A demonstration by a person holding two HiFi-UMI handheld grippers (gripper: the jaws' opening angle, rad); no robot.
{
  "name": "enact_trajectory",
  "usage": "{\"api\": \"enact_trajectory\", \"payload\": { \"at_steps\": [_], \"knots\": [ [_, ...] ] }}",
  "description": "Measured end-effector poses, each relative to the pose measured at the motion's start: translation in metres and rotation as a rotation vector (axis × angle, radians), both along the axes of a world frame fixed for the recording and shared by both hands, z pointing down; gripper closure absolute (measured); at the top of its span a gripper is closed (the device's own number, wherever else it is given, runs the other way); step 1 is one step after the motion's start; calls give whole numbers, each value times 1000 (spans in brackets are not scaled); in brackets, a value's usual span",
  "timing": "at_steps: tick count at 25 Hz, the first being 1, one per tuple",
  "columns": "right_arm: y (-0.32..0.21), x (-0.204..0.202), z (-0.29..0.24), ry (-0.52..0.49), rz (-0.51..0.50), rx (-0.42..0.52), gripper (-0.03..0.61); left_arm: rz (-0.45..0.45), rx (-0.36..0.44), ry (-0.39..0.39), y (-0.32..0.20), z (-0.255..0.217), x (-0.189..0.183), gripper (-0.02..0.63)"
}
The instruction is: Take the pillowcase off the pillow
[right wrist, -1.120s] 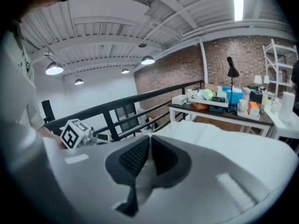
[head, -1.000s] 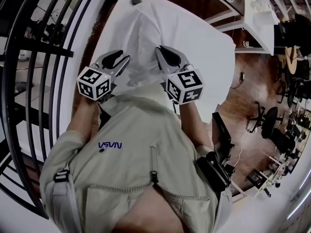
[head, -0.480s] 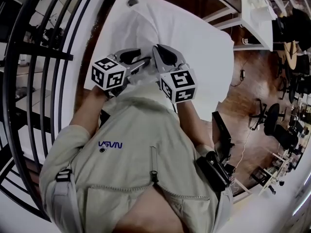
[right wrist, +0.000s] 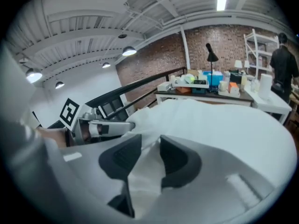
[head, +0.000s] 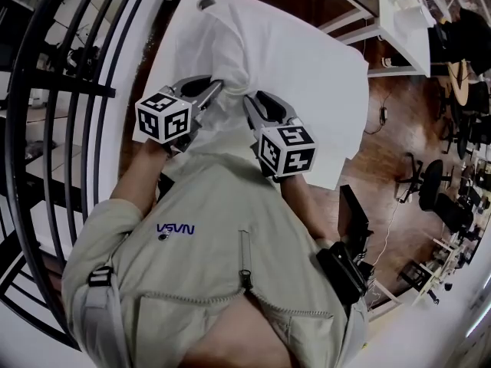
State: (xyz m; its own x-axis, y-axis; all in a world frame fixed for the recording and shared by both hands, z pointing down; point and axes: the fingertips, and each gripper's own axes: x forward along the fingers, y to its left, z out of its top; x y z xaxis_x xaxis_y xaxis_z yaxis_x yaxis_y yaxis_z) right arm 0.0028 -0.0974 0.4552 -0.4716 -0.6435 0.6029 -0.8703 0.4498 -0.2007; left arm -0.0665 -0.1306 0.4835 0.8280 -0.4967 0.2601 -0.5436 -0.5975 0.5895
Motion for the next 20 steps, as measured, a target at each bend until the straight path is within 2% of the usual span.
{"api": "enact_trajectory", "payload": {
  "at_steps": [4, 6, 10, 15, 18, 20],
  "knots": [
    [-5, -5, 5, -39, 14, -37, 455, 13, 9, 11, 2, -4, 2, 577],
    [-4, 0, 4, -42, 47, -31, 559, 15, 18, 8, 4, -7, 3, 578],
    [-2, 20, -9, -31, 120, 28, 568, -4, 20, 32, 7, -14, -5, 580],
    [1, 82, -16, 93, 271, 93, 572, -68, -17, 115, 8, -17, -30, 583],
    [1, 130, -8, 159, 371, 100, 572, -80, -6, 172, 12, -25, -48, 583],
    [-2, 151, 8, 192, 411, 94, 572, -77, 12, 181, 16, -25, -59, 584]
  ]
}}
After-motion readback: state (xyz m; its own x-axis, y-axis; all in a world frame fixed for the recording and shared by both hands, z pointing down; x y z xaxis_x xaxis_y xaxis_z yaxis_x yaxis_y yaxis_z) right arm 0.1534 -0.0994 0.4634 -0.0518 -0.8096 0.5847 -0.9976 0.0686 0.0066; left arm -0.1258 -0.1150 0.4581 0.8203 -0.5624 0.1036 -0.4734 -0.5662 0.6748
